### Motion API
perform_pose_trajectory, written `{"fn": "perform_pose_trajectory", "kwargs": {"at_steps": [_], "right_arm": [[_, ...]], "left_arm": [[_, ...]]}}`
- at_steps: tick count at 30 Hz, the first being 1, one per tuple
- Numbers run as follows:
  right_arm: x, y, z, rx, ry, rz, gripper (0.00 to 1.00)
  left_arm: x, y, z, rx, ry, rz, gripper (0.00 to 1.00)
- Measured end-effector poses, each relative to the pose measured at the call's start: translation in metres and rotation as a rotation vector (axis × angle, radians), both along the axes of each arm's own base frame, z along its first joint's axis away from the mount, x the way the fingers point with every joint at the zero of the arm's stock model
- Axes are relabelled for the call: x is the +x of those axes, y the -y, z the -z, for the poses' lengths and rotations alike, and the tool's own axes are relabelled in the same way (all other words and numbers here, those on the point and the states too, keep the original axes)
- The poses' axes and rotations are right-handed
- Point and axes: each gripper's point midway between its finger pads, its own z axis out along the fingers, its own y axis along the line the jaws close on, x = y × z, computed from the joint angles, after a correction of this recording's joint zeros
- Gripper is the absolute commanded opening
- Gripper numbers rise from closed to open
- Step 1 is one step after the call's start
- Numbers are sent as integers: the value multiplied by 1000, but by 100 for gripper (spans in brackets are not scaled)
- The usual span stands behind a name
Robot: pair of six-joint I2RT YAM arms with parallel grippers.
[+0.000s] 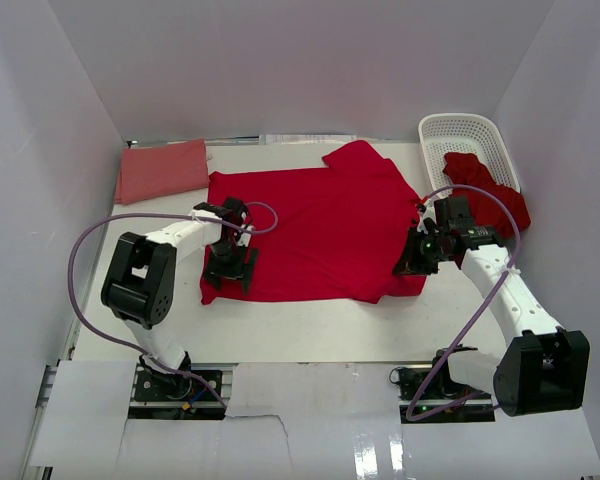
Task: Fold and stack the t-shirts
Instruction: Flatten out the tshirt
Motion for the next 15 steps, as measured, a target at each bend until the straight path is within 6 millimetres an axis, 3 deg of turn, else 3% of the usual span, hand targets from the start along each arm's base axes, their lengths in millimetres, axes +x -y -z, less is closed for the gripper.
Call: {"fn": "perform_pose_trajectory", "kwargs": {"at_steps": [5, 13, 15], "right_arm": [[0, -1, -1, 5, -1, -3, 8], [1, -2, -3, 9, 6, -5, 8], [2, -2, -4, 10, 9, -5, 8]], "left_arm": [[-9, 6, 12, -16, -69, 8, 80], [-22, 23, 11, -69, -121, 50, 79], [-25, 28, 10, -75, -128, 69, 82]]}}
